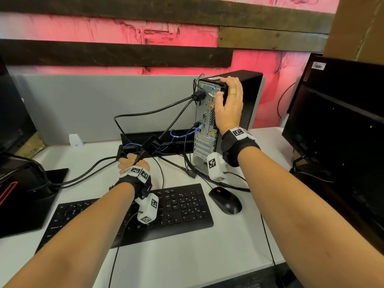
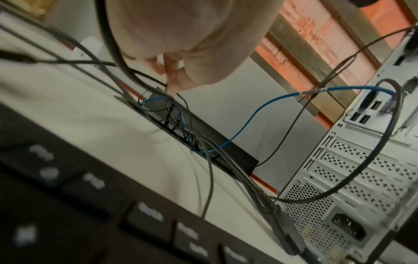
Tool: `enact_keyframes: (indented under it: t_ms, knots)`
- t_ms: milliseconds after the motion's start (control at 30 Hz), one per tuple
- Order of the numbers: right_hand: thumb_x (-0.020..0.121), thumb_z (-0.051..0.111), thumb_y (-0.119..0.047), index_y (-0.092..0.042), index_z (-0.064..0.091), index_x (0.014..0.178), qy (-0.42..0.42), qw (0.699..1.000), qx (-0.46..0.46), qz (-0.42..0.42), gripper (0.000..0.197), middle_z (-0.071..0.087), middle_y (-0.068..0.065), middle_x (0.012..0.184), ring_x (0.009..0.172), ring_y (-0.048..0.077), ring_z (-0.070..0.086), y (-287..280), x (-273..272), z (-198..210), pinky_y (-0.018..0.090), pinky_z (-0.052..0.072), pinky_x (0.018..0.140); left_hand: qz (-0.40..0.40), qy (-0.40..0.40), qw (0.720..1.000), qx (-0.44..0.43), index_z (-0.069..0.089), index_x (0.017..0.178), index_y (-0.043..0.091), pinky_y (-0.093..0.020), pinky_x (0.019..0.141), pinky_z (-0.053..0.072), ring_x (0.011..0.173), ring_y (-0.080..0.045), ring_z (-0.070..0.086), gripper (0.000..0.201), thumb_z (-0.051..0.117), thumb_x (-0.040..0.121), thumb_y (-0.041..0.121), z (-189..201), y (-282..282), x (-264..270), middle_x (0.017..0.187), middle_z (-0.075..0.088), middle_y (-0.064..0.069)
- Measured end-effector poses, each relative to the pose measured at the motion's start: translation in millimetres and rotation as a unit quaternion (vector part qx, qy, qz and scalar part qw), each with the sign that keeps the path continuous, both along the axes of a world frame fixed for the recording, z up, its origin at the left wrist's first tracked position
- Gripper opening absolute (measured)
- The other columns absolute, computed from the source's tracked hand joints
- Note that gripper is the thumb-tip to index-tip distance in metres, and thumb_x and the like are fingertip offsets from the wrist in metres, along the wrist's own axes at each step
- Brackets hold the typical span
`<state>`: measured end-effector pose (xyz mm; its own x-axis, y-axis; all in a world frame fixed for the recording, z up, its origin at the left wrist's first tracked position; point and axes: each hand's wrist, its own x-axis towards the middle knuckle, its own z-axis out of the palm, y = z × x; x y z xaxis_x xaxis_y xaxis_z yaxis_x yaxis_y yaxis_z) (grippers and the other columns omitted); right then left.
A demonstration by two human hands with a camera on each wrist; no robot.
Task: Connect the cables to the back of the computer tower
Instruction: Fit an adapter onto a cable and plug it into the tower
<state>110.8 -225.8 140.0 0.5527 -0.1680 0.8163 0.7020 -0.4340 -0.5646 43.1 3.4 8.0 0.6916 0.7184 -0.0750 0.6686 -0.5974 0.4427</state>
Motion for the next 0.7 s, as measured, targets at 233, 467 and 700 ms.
enact_keyframes:
  t_ms: [233, 467, 700]
  knots:
    - [0.087, 0.046, -0.015, -0.014, 0.056, 0.125, 0.007, 1.000, 0.006, 0.002, 0.039, 0.048, 0.006, 0.140, 0.142, 0.021, 0.030, 1.8, -2.4, -0.1, 0.030, 0.021, 0.114, -0.048, -0.039, 0.998, -0.032, 0.056, 0.120, 0.006, -0.043, 0.104, 0.037, 0.119, -0.033, 0.052, 0.032, 0.038, 0.095, 0.013, -4.6, 7.4, -2.8, 0.125, 0.057, -0.015]
    - [0.087, 0.046, -0.013, -0.013, 0.056, 0.125, 0.010, 1.000, 0.010, 0.005, 0.039, 0.048, 0.007, 0.141, 0.143, 0.022, 0.030, 2.3, -3.4, 0.7, 0.028, 0.020, 0.113, -0.222, -0.304, 0.905, -0.195, 0.054, 0.103, 0.018, -0.032, 0.088, 0.047, 0.096, -0.023, 0.057, 0.017, 0.038, 0.099, 0.016, 34.7, -54.6, -15.3, 0.103, 0.056, -0.011]
    - [0.087, 0.045, -0.015, -0.013, 0.056, 0.124, 0.007, 1.000, 0.009, 0.004, 0.039, 0.048, 0.006, 0.140, 0.142, 0.021, 0.030, 1.8, -4.2, 0.3, 0.030, 0.021, 0.114, -0.386, -0.260, 0.879, -0.107, 0.054, 0.126, 0.025, -0.019, 0.081, 0.045, 0.082, 0.004, 0.049, 0.030, 0.048, 0.097, 0.022, 19.9, -61.8, -25.9, 0.100, 0.053, 0.020]
